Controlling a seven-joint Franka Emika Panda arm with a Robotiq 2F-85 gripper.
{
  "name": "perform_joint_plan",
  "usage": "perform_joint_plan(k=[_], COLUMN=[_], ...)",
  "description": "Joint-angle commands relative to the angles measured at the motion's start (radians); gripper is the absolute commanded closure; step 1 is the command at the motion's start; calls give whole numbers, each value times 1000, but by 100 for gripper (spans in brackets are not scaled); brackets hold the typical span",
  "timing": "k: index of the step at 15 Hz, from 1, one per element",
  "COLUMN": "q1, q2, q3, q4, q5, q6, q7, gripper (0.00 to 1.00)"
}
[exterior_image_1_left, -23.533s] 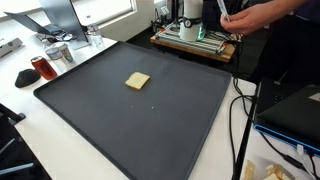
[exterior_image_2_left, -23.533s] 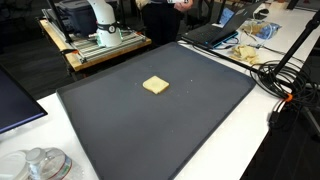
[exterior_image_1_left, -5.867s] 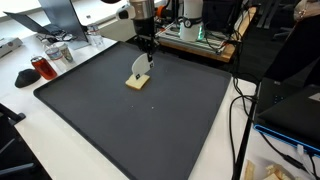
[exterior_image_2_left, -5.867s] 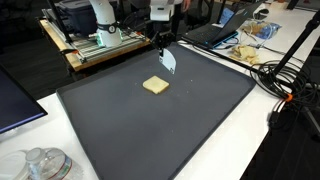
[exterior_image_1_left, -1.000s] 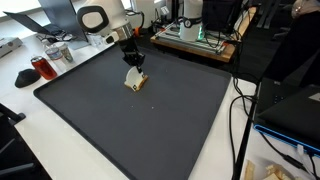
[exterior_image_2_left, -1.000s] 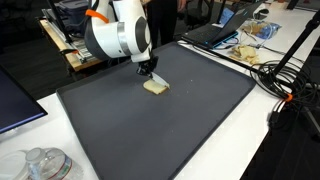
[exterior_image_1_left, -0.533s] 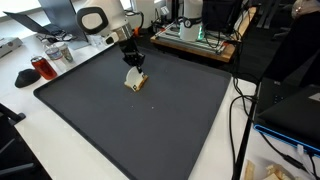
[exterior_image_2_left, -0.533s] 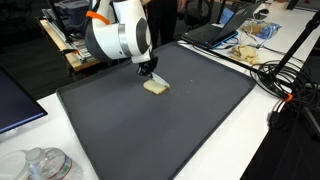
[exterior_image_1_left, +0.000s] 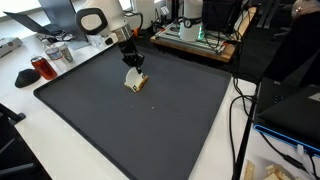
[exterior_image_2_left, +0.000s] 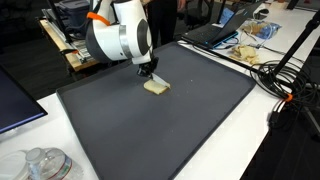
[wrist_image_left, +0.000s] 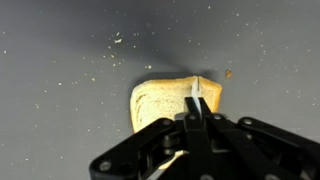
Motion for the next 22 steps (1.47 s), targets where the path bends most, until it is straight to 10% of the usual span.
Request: perform_joint_plan(k=[1, 22], q1=[22, 12], q2=[125, 219], q3=[12, 16], q4=[59, 190], q5=[23, 7], q6=[-34, 119], q7=[20, 19], gripper=[99, 99])
